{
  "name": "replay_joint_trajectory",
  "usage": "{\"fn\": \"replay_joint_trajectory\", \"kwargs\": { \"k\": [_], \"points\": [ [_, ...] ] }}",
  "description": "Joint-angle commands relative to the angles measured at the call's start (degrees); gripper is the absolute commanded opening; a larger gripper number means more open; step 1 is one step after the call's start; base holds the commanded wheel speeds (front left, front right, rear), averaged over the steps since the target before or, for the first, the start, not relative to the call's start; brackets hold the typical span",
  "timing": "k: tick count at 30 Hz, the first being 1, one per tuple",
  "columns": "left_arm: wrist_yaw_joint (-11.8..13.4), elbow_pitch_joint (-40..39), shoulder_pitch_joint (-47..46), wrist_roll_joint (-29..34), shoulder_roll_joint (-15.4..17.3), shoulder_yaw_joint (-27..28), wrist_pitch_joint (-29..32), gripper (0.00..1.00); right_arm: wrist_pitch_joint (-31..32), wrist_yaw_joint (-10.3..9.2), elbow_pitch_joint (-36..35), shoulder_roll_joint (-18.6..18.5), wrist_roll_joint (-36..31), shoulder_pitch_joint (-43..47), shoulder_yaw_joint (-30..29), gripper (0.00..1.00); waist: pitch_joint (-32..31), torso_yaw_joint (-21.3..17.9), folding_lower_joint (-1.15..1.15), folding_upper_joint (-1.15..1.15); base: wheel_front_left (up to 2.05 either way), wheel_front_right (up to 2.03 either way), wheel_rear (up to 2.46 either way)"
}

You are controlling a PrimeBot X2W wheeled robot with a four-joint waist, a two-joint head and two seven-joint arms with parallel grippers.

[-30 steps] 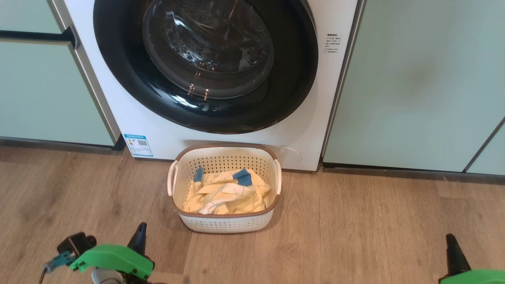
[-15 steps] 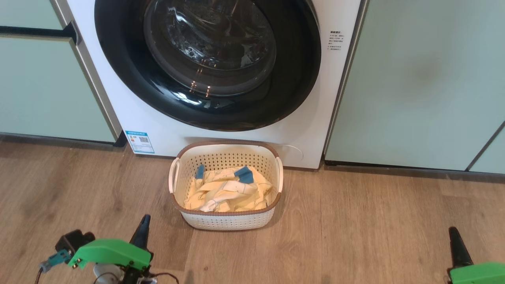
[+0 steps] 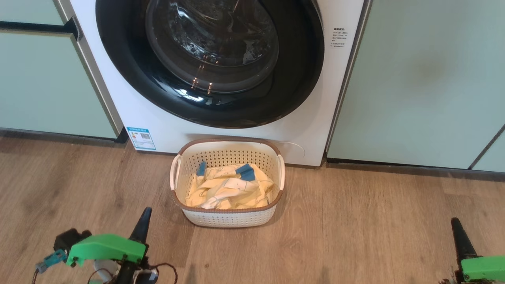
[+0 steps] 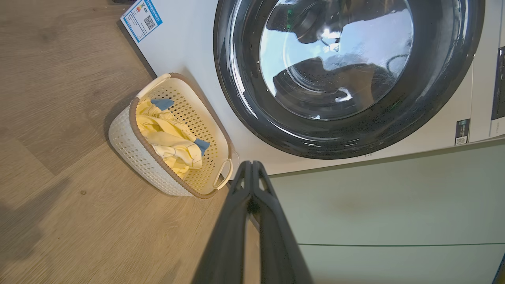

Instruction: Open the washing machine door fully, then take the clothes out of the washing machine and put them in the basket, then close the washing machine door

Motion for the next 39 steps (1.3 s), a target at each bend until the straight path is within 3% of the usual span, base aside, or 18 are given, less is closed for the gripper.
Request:
{"fn": "replay_joint_trajectory", "kwargs": {
  "k": [1, 39],
  "points": [
    [-0.07, -2.60, -2.21, -1.47, 0.37, 1.71, 0.53, 0.00, 0.47, 0.15, -2.28, -0.24, 1.77, -3.28, 0.38, 0.00, 0.06, 0.04, 0.00, 0.00, 0.00, 0.00, 0.00],
    [-0.09, -10.09, -1.89, -22.91, -1.26, 3.68, 6.47, 0.00, 6.36, 0.20, -5.55, -0.28, 25.37, -5.39, -1.14, 0.00, 1.55, 1.02, 0.00, 0.00, 0.00, 0.00, 0.00]
  ]
}}
